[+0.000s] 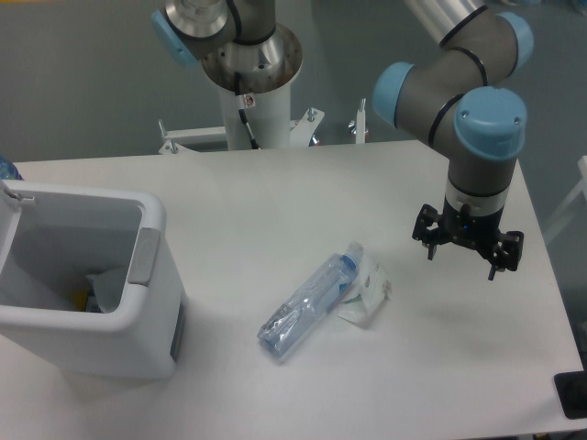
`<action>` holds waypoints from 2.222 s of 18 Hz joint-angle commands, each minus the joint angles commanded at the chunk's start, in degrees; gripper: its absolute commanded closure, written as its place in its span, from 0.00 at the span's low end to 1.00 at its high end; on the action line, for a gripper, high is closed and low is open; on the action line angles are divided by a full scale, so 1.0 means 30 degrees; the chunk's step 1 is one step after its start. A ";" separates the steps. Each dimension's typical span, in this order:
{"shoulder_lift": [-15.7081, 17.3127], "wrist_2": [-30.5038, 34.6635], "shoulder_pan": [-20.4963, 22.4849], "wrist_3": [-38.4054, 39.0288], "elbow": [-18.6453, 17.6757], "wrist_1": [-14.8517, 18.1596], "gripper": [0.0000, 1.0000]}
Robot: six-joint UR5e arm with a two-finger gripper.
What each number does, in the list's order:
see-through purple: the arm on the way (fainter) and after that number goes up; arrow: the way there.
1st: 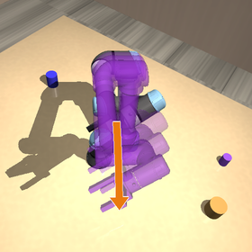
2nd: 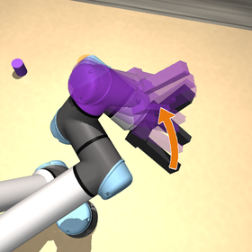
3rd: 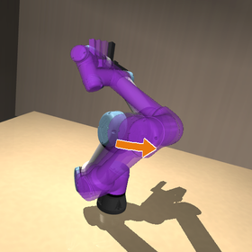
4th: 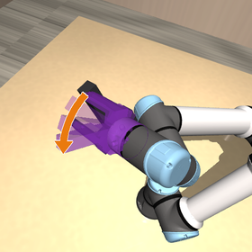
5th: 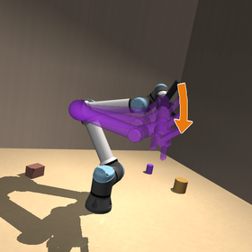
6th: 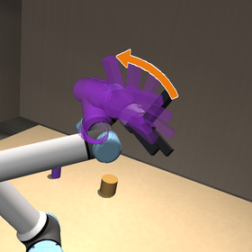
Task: Place the trash in the trash can
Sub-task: 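Move the open gripper toward the crumpled white tissue, then lower the gripper onto the white tissue and close on it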
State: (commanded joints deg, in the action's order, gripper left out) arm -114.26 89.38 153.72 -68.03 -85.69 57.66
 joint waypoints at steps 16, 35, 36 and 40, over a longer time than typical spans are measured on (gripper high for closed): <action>0.0263 -0.0322 -0.1318 0.3486 -0.4038 -0.3541 0.00; 0.0498 -0.0176 -0.2168 0.3636 -0.5860 -0.4278 0.11; 0.0469 -0.0205 -0.2168 0.3575 -0.5889 -0.4248 0.32; 0.0293 -0.0175 -0.2168 0.3604 -0.5802 -0.4190 1.00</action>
State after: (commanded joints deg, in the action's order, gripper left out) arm -113.38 88.86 147.22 -57.22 -103.10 45.09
